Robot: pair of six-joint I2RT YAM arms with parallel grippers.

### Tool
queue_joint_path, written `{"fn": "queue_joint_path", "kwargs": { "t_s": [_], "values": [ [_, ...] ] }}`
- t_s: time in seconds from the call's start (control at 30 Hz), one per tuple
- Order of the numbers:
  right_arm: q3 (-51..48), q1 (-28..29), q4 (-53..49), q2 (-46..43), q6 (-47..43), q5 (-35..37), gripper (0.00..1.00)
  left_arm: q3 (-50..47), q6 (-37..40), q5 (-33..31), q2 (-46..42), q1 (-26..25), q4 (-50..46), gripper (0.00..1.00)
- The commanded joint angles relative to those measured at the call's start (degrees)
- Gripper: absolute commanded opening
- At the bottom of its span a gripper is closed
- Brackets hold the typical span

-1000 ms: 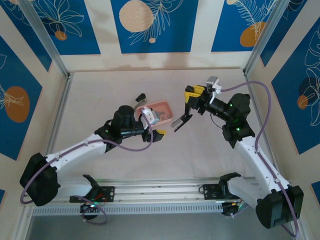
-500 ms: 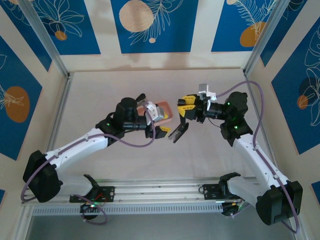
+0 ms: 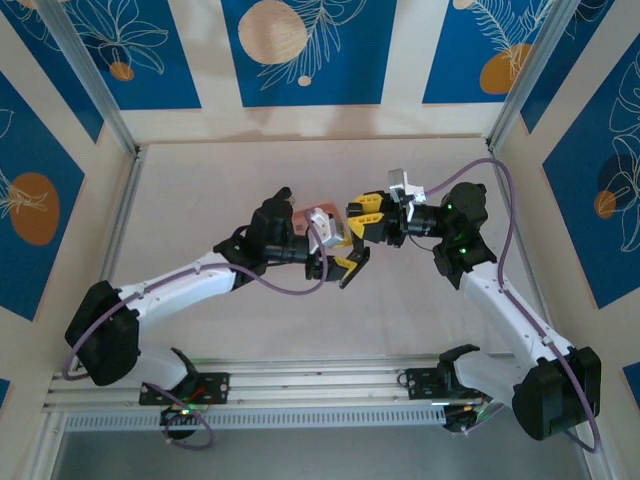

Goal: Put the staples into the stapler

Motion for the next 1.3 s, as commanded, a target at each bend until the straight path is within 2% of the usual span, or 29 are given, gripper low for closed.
{"fn": "queue_joint_path", "kwargs": {
  "t_s": [0.0,0.17,0.4,0.5,0.57,0.67,0.77,0.97,1.03,1.1,1.13,1.2,1.27],
  "values": [
    [2.22,0.42,3.09,-0.46,0.82,-0.79,0.0,1.98,-1.17,1.87,1.03,-0.78,4.08,0.56],
    [2.35,0.56,3.31,-0.41,1.01,-0.81,0.0,2.03,-1.83,2.9,2.0,-0.83,6.41,0.52],
    [2.21,0.77,3.77,-0.23,1.17,-0.63,0.0,2.06,-3.15,3.81,3.02,-1.13,9.14,0.51],
    [2.22,0.81,4.08,-0.24,1.4,-0.58,0.0,2.05,-3.08,4.21,3.2,-1.19,9.23,0.48],
    [2.3,0.83,4.1,-0.25,1.45,-0.78,0.0,2.04,-3.06,4.42,3.18,-1.29,9.23,0.43],
    [2.18,0.93,4.17,-0.21,1.55,-0.64,0.0,2.09,-3.02,4.49,3.11,-1.28,9.15,0.3],
    [1.55,0.79,4.16,-0.4,1.48,0.35,0.0,1.81,-3.38,3.42,2.68,-1.33,8.93,0.23],
    [-2.42,-0.2,3.81,-3.56,2.11,9.89,0.01,4.13,-5.28,-3.44,3.16,-1.32,2.05,0.12],
    [-4.13,-0.84,3.8,-5.22,2.83,12.98,0.06,4.93,-6.27,-6.89,3.33,-1.32,-0.41,0.08],
    [-5.76,-1.64,2.76,-7.15,3.92,16.34,0.19,5.83,-8.08,-11.91,3.34,-1.3,-3.03,0.05],
    [-6.48,-1.98,2.09,-7.99,4.39,18.08,0.27,6.27,-8.89,-14.18,3.43,-1.35,-4.13,0.04],
    [-8.07,-2.68,-0.96,-10.23,5.7,23.61,0.55,7.89,-12.14,-20.24,3.84,-1.35,-7.65,0.02],
    [-8.66,-3.36,-6.45,-12.36,8.15,30.48,0.69,10.24,-15.28,-24.64,4.7,-1.34,-11.94,0.0]
  ]
}}
